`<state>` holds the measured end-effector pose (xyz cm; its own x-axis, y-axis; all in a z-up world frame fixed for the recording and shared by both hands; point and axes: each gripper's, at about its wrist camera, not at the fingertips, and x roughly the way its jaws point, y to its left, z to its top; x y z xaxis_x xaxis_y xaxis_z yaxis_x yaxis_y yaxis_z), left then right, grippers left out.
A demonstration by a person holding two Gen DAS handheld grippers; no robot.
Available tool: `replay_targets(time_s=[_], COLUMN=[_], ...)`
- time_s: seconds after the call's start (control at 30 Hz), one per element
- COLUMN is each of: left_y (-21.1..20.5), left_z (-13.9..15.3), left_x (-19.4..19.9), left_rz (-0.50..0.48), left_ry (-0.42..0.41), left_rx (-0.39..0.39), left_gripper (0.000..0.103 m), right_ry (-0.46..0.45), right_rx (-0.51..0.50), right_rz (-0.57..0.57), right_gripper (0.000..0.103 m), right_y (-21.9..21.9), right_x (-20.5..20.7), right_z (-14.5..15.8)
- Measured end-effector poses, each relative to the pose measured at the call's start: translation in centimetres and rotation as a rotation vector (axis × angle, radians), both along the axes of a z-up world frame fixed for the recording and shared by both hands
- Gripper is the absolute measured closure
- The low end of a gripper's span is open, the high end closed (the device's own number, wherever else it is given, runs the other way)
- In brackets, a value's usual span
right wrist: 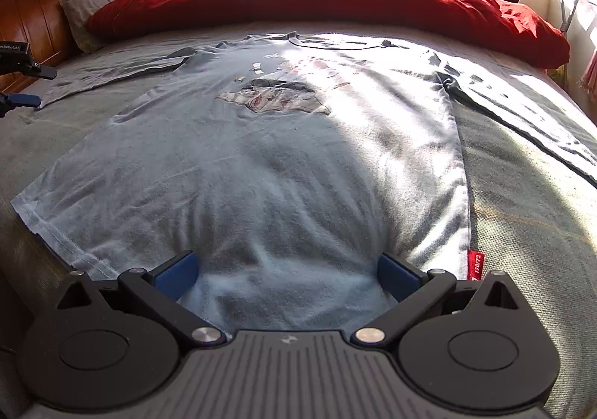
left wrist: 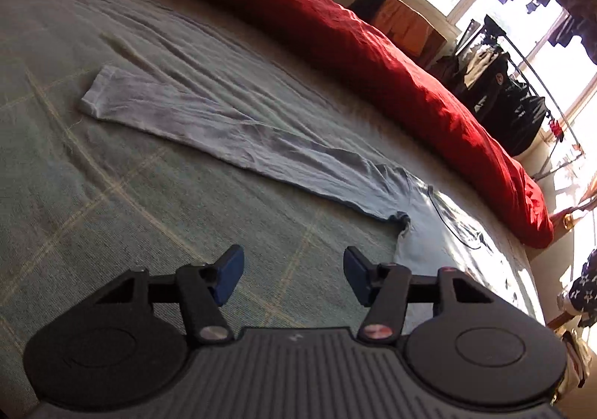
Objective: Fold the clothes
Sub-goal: 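Roll the left tool and lower it onto the sleeve cuff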
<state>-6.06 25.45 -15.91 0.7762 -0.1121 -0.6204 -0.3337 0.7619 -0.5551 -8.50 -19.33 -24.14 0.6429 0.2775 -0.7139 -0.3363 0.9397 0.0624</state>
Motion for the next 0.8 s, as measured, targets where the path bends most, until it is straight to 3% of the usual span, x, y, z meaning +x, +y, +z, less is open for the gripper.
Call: replay_targets(time_s=[0.13, 0.23, 0.3, 0.43, 0.6, 0.8], left_y=[7.0, 10.0, 10.7, 11.0, 11.9, 13.2], left_z=[-2.7, -5.5, -7.1, -9.3, -10.3, -10.9], left_x=[0.8, 1.7, 2.6, 4.2, 5.7, 6.3], left_rz=[0.233, 0.339, 0.381, 0.444, 0.491, 0.562], left_ry=[-0.043, -0.063, -0.048, -0.043, -0.049, -0.088], left_rx=[-0.191, -0.35, -0.381, -0.403, -0.418, -0.461], left_gripper=[0.049, 0.053, 0.055, 0.068, 0.077, 0.077], right_ry=[0.046, 0.066, 0.068, 0.081, 0.091, 0.092], right_rx=[-0.017, -0.03, -0.04, -0.051, -0.058, -0.066], right_rz=[-0.002, -0.011, -0.016, -0.023, -0.025, -0.031], right_gripper=[0.0, 0.0, 0.0, 0.0, 0.0, 0.0], right_y=[0.3, 0.6, 0.9, 1.1, 1.3, 1.5], right_x=[0.7, 1.2, 1.4, 1.7, 2.1, 2.3], right_z=[0.3, 0.4, 0.4, 0.5, 0.5, 0.5])
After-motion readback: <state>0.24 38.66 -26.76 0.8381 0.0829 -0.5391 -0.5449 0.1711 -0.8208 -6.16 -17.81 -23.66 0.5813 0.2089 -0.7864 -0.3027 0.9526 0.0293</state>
